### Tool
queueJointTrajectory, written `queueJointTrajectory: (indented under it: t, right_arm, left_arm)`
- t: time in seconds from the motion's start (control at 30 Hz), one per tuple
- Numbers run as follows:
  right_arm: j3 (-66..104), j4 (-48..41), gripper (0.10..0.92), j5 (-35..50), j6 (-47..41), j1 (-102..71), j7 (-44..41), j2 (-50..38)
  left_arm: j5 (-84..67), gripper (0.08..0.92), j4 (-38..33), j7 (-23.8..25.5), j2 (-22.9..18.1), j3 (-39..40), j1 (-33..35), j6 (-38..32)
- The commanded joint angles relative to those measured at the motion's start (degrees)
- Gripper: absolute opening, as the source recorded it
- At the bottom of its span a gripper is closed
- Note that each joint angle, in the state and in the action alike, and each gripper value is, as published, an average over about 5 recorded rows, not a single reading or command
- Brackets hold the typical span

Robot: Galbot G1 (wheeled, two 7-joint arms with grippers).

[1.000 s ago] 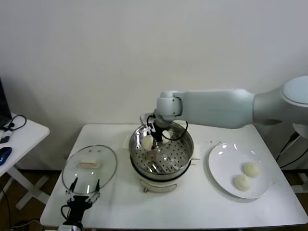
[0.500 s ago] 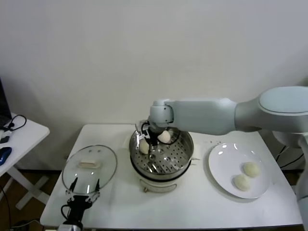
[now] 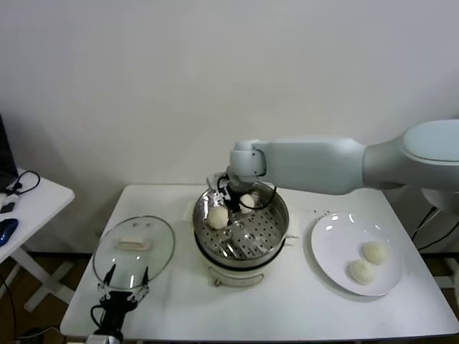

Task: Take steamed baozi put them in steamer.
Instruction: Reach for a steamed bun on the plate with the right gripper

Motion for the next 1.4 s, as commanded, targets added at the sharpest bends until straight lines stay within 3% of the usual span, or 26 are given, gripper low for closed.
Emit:
queueJointTrajectory:
  t: [0.03, 0.4, 0.7, 1.1, 1.4]
  right_arm:
    - [-5.1, 11.3, 0.823, 2.9, 3.5, 13.5, -5.3, -17.6]
    - [-17.6, 16.8, 0.823, -7.4, 10.0, 20.3, -11.2, -38.9]
    - [-5.1, 14.3, 0.823, -20.0, 10.0, -1.7, -10.2, -50.0]
    - [23.6, 10.7, 0.823, -29.0, 10.4, -34.4, -11.3, -55.3]
    - [32.2, 7.1, 0.823, -31.7, 11.0, -42.7, -10.6, -55.0]
  left_arm:
    - [0.1, 0.823, 0.0, 0.0, 0.4, 0.1, 0.2, -0.1]
    - [0.1, 0.823, 0.0, 0.1, 0.5, 0.1, 0.1, 0.0]
    - [0.3, 0.823, 0.0, 0.1, 0.5, 0.0, 0.3, -0.2]
    - [0.8, 0.823, 0.4, 0.2, 0.3, 0.1, 0.4, -0.2]
    - [1.3, 0.823, 1.0, 0.2, 0.1, 0.3, 0.4, -0.3]
